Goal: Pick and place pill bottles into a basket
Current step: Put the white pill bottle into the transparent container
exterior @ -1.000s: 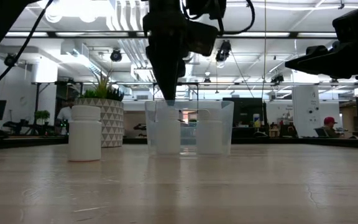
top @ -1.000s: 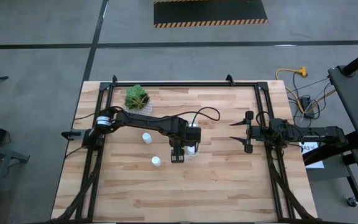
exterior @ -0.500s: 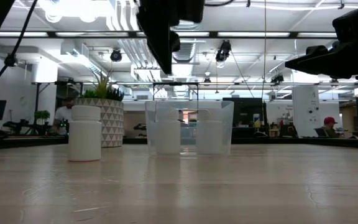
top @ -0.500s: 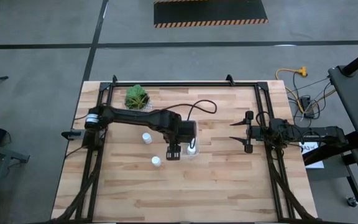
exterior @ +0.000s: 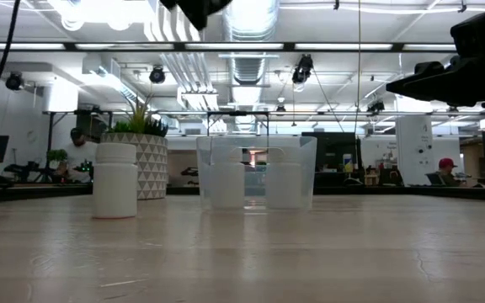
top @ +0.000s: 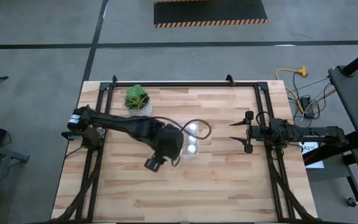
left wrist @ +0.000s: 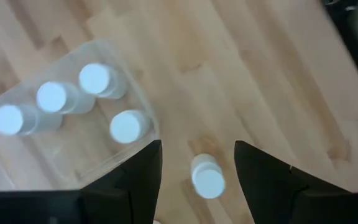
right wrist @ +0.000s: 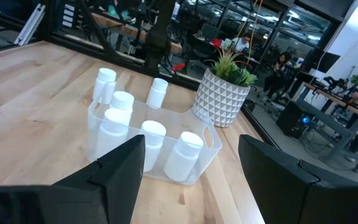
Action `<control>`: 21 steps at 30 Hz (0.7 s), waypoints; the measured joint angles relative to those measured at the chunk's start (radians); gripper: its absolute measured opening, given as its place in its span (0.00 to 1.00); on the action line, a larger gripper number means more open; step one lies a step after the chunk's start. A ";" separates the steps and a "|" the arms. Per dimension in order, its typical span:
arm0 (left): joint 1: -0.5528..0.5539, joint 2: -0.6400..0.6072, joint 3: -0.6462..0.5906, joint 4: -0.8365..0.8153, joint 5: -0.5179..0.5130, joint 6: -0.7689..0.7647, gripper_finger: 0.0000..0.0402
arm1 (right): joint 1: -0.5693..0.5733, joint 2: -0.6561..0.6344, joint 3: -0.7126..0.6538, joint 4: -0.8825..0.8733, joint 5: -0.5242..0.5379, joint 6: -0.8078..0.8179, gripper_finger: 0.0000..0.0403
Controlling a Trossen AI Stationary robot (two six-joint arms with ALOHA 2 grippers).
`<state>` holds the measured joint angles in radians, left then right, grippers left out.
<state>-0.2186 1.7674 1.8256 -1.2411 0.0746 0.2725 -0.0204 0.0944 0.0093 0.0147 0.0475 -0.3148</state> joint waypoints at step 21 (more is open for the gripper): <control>-0.091 -0.001 -0.001 0.079 -0.005 -0.110 0.46 | 0.000 -0.001 0.000 0.000 -0.001 0.000 0.62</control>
<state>-0.3096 1.7668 1.8248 -1.1624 0.0696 0.1627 -0.0202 0.0937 0.0093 0.0149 0.0465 -0.3147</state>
